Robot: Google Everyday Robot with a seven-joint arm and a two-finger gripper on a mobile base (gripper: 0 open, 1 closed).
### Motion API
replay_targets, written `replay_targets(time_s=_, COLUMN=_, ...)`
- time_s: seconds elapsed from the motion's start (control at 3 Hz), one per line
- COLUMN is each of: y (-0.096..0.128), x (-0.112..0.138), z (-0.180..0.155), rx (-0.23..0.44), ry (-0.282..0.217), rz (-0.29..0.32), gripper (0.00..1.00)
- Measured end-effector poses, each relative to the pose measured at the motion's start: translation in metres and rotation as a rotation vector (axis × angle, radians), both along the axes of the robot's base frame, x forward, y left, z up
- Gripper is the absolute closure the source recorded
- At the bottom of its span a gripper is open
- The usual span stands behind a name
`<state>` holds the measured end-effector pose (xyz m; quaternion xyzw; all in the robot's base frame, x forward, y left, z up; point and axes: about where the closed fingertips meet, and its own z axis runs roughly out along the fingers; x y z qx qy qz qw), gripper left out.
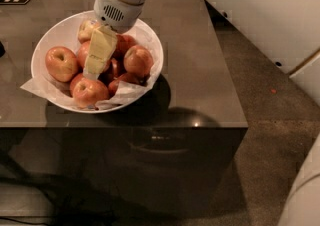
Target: Pick apple from white bowl
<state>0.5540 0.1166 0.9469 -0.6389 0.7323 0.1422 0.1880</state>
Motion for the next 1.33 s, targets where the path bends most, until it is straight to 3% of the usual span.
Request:
replay_targets(time_s=1.0, y=0.028, x=0.013, z=-0.010, rx=0.032, ry=0.067, rz=0.035, gripper=0.78)
replay_targets(time_s=1.33, y=0.029, x=0.012, z=-0.010, rx=0.039, ry=0.074, rz=0.041, gripper=0.76)
